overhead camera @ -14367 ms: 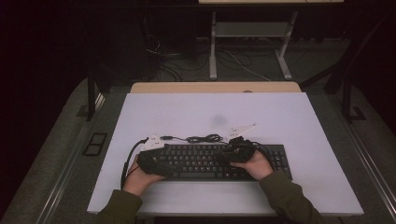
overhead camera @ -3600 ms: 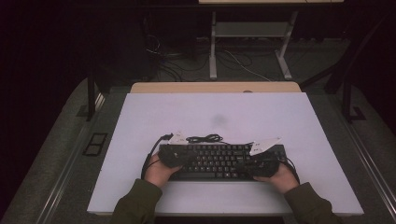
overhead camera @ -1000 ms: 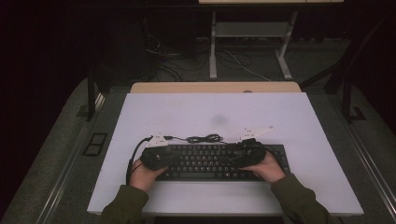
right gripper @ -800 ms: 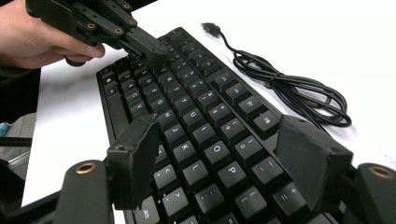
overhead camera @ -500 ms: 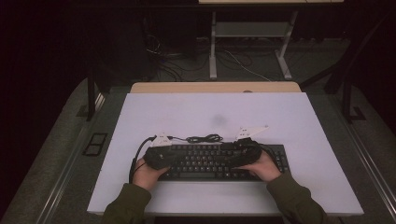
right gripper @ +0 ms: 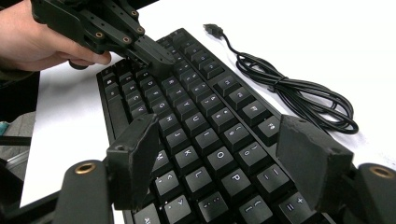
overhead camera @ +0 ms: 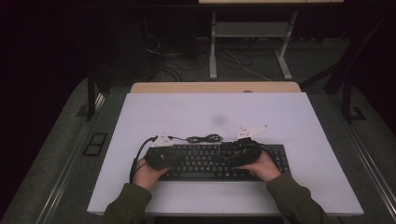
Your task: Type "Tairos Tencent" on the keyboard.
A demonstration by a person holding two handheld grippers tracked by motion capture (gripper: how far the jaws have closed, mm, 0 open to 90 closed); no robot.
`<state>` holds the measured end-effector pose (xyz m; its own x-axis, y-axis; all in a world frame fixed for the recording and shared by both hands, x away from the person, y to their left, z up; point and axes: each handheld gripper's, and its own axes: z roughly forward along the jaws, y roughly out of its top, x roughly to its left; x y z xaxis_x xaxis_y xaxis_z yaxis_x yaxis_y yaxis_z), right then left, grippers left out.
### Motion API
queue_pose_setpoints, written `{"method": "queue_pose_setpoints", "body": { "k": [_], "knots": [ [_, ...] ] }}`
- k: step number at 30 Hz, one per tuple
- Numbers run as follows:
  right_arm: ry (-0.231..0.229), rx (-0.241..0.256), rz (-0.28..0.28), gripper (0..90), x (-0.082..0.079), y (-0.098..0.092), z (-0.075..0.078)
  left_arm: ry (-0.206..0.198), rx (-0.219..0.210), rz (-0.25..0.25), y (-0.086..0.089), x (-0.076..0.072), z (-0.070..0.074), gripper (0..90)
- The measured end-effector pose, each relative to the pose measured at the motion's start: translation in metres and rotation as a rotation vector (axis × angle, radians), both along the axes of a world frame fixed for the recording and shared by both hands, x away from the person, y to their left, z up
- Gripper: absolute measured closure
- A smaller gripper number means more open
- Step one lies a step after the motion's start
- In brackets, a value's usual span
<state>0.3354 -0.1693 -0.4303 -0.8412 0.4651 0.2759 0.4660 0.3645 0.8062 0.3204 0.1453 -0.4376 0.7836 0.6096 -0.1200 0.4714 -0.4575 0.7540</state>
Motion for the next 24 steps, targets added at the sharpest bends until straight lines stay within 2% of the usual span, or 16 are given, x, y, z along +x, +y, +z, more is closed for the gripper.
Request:
{"method": "queue_pose_setpoints", "body": {
  "k": [8, 12, 13, 24],
  "knots": [
    [0.001, 0.007, 0.005, 29.4, 0.004, 0.005, 0.001, -0.002, -0.004, -0.001, 0.002, 0.000, 0.001, 88.8],
    [-0.002, 0.009, 0.009, 29.3, 0.006, 0.008, 0.001, 0.003, -0.036, 0.007, 0.004, 0.000, 0.002, 88.7],
    [-0.003, 0.010, 0.010, 29.3, 0.006, 0.008, 0.001, -0.002, -0.033, 0.008, 0.004, 0.000, 0.002, 88.5],
    [0.004, 0.018, 0.016, 30.2, 0.009, 0.015, 0.002, 0.009, -0.050, 0.017, 0.007, -0.002, 0.003, 82.9]
  ]
}}
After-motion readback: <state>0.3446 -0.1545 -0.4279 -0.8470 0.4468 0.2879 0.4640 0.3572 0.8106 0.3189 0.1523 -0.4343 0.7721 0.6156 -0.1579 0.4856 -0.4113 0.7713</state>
